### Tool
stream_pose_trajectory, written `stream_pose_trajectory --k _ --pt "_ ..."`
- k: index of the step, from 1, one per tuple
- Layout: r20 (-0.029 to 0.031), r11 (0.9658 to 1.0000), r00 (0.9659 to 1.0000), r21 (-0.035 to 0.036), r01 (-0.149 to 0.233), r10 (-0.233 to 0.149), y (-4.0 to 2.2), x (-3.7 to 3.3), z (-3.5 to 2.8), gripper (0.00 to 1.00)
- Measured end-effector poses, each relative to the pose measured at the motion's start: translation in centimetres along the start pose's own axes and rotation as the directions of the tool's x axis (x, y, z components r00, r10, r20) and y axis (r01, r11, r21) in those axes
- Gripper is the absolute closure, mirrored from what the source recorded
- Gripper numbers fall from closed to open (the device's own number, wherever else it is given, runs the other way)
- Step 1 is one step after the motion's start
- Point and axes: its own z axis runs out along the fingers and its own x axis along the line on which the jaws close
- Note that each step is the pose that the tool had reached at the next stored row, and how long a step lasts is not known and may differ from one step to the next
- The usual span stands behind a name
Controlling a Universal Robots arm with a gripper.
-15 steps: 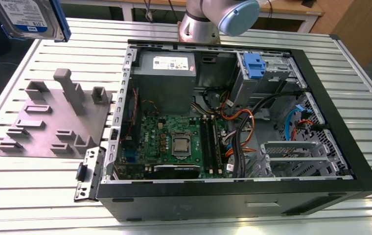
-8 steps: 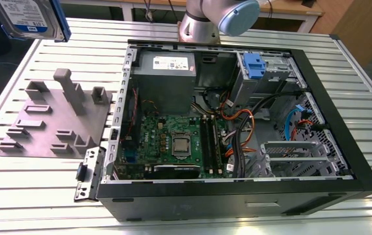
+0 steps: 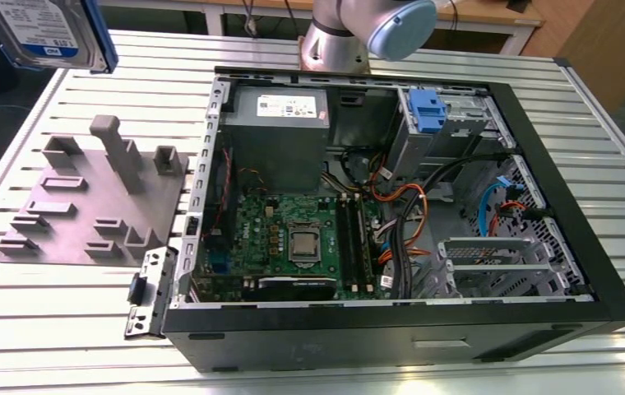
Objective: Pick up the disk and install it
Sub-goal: 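Pick up the disk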
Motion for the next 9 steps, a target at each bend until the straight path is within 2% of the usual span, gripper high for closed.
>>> stream_pose_trajectory --k 4,9 --pt "-0.0020 1.0000 1.0000 0.0000 0.000 0.000 -0.13 0.80 0.01 0.64" --pt "-0.0020 1.0000 1.0000 0.0002 0.000 0.000 -1.91 1.06 0.07 0.64"
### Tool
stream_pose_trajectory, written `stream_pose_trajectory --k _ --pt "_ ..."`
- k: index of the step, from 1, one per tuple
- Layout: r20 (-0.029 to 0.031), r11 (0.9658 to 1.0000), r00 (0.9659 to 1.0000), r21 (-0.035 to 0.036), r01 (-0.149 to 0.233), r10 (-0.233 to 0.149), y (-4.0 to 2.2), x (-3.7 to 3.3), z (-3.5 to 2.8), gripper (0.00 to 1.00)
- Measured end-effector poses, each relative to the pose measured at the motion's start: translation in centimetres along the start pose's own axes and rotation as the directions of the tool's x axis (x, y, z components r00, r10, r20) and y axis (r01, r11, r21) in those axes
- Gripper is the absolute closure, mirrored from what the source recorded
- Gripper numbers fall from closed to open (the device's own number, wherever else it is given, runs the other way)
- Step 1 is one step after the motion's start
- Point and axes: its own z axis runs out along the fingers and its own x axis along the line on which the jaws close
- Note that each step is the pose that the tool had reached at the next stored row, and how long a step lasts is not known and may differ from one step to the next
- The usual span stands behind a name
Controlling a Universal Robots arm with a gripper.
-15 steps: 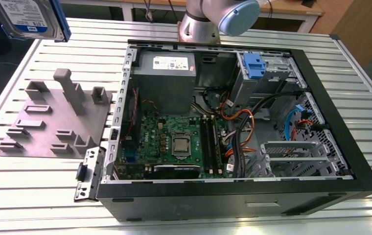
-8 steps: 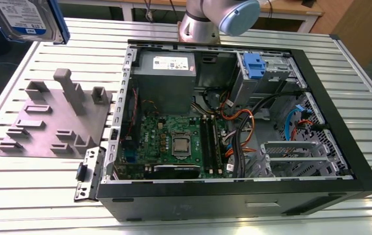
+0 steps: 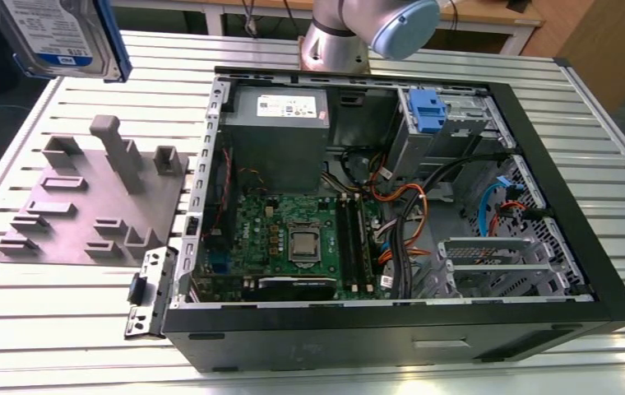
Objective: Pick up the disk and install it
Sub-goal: 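Pick up the disk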
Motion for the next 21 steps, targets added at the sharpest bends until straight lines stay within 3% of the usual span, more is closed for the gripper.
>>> stream_pose_trajectory --k 2,10,14,19,21 --pt "0.0000 1.0000 1.0000 0.0000 0.000 0.000 -0.57 0.09 0.03 0.64" --pt "-0.0031 1.0000 1.0000 0.0001 0.001 -0.001 -1.39 1.07 0.12 0.64" --pt "-0.0031 1.0000 1.0000 0.0001 0.001 -0.001 -2.35 1.11 0.14 0.64" --pt "-0.0030 1.0000 1.0000 0.0001 0.000 0.000 -2.63 1.10 0.15 0.64" --pt "-0.0030 1.0000 1.0000 0.0002 0.001 -0.001 -3.07 1.07 0.15 0.64"
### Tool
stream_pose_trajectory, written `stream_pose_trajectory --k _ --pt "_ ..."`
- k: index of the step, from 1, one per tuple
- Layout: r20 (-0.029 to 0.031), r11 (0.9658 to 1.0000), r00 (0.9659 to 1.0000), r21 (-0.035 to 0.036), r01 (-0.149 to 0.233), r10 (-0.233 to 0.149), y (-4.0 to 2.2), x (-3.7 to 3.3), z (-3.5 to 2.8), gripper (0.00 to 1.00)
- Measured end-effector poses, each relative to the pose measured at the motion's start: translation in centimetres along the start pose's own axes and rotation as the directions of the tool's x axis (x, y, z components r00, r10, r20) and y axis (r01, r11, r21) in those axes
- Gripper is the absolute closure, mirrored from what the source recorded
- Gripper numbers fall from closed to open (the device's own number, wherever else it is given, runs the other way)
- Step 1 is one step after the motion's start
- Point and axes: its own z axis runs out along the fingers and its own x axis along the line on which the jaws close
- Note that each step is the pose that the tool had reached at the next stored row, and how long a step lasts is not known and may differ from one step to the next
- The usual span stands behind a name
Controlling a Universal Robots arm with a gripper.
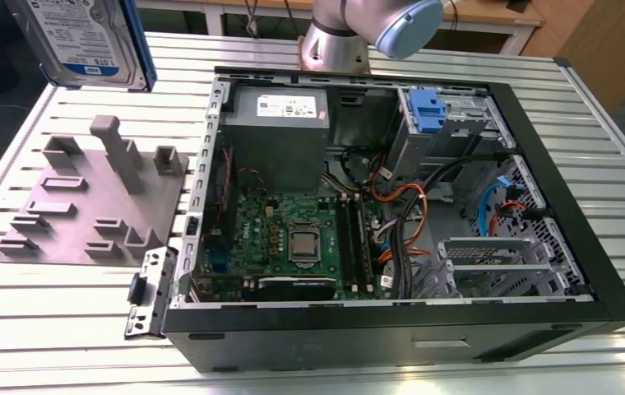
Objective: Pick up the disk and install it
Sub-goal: 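Pick up the disk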
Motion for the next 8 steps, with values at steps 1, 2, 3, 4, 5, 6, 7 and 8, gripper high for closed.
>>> stream_pose_trajectory --k 1,2,3,4,5,6,7,8 --pt "0.0000 1.0000 1.0000 -0.0001 0.000 0.000 -0.02 0.00 0.00 0.64" --pt "0.0000 1.0000 1.0000 -0.0001 0.000 0.000 -0.03 0.00 0.00 0.64" --pt "-0.0001 1.0000 1.0000 -0.0001 0.000 0.000 -0.06 0.00 -0.01 0.64" --pt "-0.0001 1.0000 1.0000 -0.0002 0.000 0.000 -0.11 -0.01 -0.01 0.64" --pt "-0.0001 1.0000 1.0000 -0.0001 0.000 0.000 -0.15 -0.01 0.00 0.64" --pt "0.0000 1.0000 1.0000 0.0000 0.000 0.000 -0.18 -0.01 0.00 0.64" --pt "-0.0001 1.0000 1.0000 0.0000 0.000 0.000 -0.22 -0.01 0.00 0.64" --pt "0.0000 1.0000 1.0000 0.0000 0.000 0.000 -0.27 -0.01 0.00 0.64"
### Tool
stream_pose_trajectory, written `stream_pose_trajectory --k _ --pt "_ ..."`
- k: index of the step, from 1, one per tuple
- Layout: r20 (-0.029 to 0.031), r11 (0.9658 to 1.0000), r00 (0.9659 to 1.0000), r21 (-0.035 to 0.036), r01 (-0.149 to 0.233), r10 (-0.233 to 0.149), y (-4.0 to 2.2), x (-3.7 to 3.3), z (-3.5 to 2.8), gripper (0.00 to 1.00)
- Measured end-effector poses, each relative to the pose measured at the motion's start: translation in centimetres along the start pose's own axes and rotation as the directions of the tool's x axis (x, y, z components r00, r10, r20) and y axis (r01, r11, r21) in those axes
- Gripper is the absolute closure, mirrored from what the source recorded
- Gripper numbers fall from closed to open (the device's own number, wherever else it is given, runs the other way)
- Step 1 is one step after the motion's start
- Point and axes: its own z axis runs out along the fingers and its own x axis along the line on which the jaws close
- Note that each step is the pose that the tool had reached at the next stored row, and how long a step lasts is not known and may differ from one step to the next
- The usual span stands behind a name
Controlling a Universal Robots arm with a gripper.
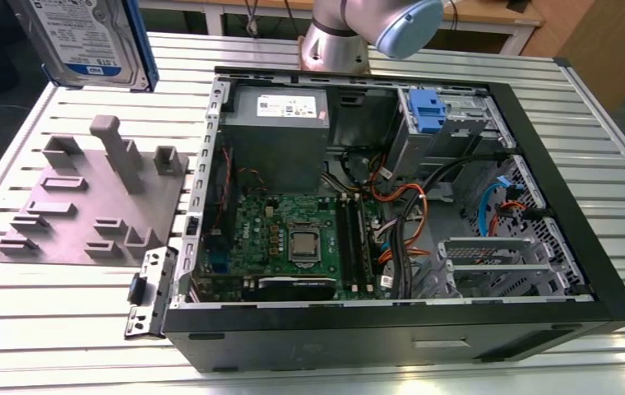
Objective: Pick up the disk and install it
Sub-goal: 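Pick up the disk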
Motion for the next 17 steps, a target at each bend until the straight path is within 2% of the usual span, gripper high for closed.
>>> stream_pose_trajectory --k 13,15,17 --pt "-0.0001 1.0000 1.0000 -0.0001 0.000 0.000 -0.41 -0.02 0.00 0.64" --pt "0.0000 1.0000 1.0000 0.0000 0.000 0.000 -1.00 -0.06 0.00 0.64" --pt "0.0000 1.0000 1.0000 0.0000 0.000 0.000 -1.03 -0.06 0.01 0.64"
